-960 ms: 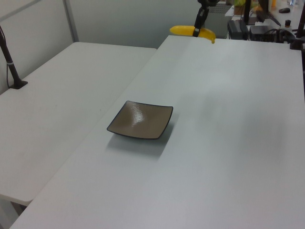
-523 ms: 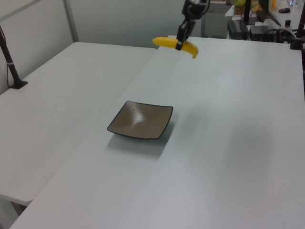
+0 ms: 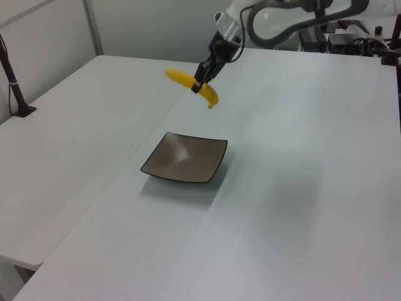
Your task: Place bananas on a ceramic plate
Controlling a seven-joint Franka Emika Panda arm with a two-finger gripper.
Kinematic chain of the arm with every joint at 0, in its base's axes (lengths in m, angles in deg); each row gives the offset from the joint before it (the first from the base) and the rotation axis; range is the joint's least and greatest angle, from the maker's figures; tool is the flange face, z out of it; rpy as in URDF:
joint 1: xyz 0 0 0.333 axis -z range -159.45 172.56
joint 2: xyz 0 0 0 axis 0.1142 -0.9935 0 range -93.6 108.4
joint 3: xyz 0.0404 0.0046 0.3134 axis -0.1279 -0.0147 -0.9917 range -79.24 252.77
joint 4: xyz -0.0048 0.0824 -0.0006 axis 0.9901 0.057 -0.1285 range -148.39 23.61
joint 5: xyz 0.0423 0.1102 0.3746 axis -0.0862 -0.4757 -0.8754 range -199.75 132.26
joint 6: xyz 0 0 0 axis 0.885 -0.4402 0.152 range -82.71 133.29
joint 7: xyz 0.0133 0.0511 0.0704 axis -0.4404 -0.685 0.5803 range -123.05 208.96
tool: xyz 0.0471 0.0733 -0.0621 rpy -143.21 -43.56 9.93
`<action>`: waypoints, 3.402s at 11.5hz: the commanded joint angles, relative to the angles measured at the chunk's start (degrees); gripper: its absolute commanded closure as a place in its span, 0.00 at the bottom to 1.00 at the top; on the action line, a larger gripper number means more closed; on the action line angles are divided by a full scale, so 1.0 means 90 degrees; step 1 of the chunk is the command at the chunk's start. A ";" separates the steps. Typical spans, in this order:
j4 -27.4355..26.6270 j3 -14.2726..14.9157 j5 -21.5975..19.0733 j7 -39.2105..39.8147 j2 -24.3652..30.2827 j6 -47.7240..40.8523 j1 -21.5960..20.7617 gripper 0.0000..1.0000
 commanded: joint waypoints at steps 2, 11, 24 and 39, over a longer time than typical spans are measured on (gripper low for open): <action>0.0061 -0.0061 -0.0104 -0.0699 -0.0669 0.1243 -0.0575 1.00; 0.0042 -0.0061 -0.0065 -0.1443 -0.1364 0.2174 -0.0908 0.92; -0.0814 -0.0051 0.0062 -0.1384 -0.0411 0.2067 -0.0909 0.00; -0.1569 0.0174 0.1263 -0.0792 0.3841 -0.5561 0.0712 0.00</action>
